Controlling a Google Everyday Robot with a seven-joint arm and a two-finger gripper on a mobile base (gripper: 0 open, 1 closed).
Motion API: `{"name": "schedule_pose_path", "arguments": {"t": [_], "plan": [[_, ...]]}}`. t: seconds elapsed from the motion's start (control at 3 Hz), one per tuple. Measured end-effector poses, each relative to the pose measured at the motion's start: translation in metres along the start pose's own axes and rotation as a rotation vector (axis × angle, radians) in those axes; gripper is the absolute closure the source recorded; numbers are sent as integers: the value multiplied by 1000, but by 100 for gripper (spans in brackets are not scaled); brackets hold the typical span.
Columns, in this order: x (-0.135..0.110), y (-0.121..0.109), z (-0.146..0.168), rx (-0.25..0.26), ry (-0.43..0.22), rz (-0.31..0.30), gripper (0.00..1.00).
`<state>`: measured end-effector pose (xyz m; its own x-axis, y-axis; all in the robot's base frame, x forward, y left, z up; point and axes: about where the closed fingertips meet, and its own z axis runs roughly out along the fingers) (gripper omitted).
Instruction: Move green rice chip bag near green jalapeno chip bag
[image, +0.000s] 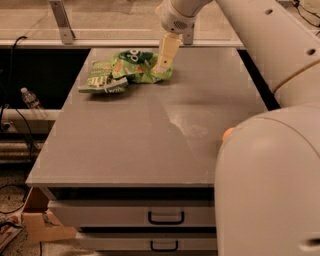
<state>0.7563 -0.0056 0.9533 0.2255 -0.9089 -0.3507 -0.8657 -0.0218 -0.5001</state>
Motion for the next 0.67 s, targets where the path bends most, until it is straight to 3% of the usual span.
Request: {"name": "schedule_pose_path", "arguments": {"t": [0.33,0.67], "plan": [[18,20,-31,24,101,63,0],[40,46,-49,42,149,143,0]]}}
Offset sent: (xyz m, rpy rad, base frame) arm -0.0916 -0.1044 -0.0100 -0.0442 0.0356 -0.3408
